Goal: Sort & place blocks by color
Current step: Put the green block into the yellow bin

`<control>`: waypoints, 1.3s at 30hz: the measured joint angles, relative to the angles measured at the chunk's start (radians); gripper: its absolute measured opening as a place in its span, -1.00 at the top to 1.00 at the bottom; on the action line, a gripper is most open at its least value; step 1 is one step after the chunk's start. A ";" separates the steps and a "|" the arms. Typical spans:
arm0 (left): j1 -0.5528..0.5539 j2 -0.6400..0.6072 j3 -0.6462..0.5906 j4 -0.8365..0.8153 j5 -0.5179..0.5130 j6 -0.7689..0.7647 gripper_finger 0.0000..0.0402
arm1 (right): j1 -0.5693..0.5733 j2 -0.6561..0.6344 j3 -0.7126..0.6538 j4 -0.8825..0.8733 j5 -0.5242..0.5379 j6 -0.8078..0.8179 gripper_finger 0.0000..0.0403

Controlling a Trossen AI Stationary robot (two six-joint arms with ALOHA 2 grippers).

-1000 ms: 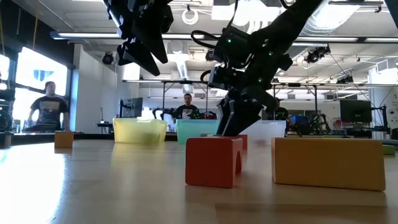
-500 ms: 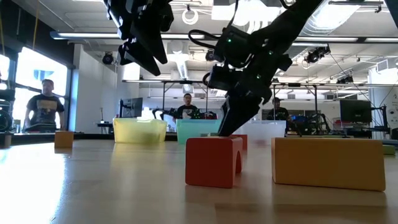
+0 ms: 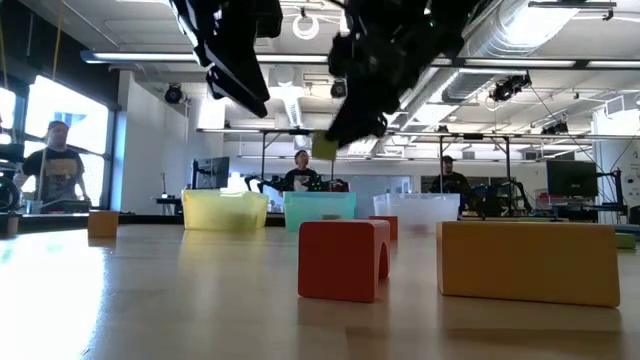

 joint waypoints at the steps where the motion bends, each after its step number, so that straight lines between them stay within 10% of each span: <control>1: 0.000 0.000 0.000 0.011 0.000 0.019 0.05 | 0.000 -0.008 0.016 -0.016 0.000 0.000 0.50; 16: 0.083 0.000 0.000 0.155 -0.002 0.128 0.05 | 0.029 -0.031 0.294 -0.317 0.018 -0.027 0.50; 39: 0.153 0.000 0.000 0.311 0.135 0.210 0.05 | 0.033 -0.030 0.324 -0.346 0.070 0.018 0.50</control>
